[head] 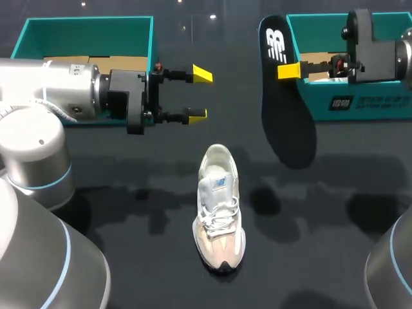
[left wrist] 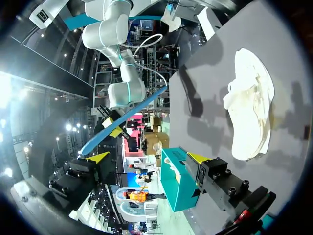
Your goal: Take the shoe out of the shoebox, open the shoe tongue, remove and reinsert the insole, then place the shoe into the shoebox
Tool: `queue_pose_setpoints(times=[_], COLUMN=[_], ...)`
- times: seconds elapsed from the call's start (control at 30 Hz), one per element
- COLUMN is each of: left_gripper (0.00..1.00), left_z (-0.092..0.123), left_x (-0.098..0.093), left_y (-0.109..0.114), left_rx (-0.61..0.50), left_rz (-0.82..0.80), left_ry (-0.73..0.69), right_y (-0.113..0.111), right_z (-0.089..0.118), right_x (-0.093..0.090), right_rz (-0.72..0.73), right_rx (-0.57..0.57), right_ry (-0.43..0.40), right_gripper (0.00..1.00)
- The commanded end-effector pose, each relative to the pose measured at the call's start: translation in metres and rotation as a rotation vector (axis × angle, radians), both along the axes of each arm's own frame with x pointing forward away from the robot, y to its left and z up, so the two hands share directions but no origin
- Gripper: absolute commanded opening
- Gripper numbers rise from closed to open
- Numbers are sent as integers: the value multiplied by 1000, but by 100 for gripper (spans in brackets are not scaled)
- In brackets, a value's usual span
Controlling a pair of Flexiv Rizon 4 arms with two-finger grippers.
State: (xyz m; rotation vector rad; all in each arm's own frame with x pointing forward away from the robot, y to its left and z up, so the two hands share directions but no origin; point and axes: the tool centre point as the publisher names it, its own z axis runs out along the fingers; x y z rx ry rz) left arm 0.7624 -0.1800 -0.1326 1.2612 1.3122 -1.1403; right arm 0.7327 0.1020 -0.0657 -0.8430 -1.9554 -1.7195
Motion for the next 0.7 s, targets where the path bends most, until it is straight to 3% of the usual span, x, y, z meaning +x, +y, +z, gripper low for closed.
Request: queue_pose_setpoints(times=[0.03,0.2,0.43,0.6,0.7], left_gripper=[100,100,100,100,100], left_z=[-1,-1,-1,-2,-2], left_x=[0,6,22,28,28], left_y=[-1,-3,4,-2,-2], left_rx=[-1,-6,-78,-92,-92], left_rz=[1,8,12,1,1], left_ry=[-2,-22,-60,-52,-52], right_y=[1,1,13,22,22], right_z=[-1,-1,-22,-32,-32], right_x=[2,2,42,71,71], right_rz=[6,6,-40,-25,-25], right_rx=[-4,-4,-86,-50,-50], right_ry=[3,3,204,267,267], right_gripper=[0,0,0,0,0])
